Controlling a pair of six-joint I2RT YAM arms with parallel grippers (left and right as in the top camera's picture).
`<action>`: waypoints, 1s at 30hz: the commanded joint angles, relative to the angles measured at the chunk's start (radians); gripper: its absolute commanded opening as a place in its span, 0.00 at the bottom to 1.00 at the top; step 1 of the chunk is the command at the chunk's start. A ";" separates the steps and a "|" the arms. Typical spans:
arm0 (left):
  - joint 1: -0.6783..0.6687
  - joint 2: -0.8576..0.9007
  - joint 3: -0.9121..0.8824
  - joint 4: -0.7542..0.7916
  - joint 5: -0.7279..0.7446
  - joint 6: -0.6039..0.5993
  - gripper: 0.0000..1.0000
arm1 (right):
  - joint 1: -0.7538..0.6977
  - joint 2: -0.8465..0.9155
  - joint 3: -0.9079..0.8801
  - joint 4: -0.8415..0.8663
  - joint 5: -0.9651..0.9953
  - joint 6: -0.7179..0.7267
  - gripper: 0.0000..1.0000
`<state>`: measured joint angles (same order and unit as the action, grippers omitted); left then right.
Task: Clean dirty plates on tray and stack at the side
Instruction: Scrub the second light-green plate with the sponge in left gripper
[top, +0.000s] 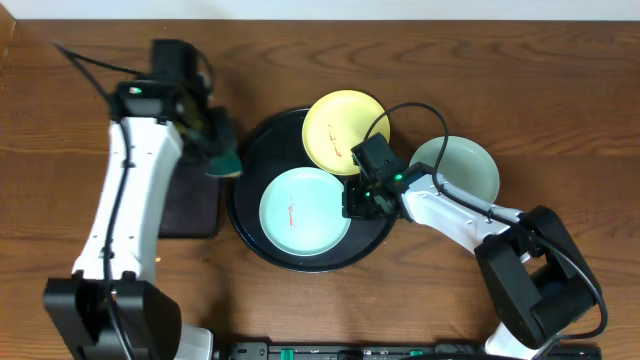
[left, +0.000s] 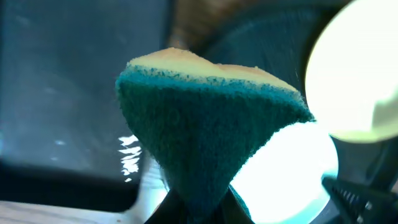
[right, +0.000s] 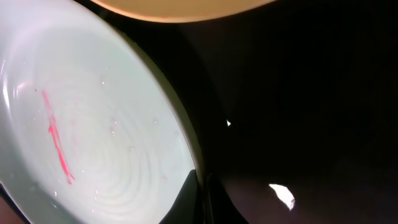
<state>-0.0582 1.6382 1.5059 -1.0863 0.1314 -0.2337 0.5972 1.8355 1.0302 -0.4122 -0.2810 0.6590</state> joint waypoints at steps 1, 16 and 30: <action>-0.077 0.008 -0.076 0.029 0.008 -0.012 0.07 | 0.005 0.015 0.019 0.005 0.000 0.018 0.01; -0.331 0.008 -0.443 0.334 0.018 -0.032 0.08 | 0.005 0.015 0.019 0.010 0.000 0.016 0.01; -0.347 0.128 -0.505 0.509 0.018 -0.113 0.07 | 0.005 0.015 0.019 0.013 -0.001 0.013 0.01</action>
<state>-0.4049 1.7161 1.0008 -0.5976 0.1520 -0.3298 0.5972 1.8378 1.0317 -0.4007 -0.2806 0.6628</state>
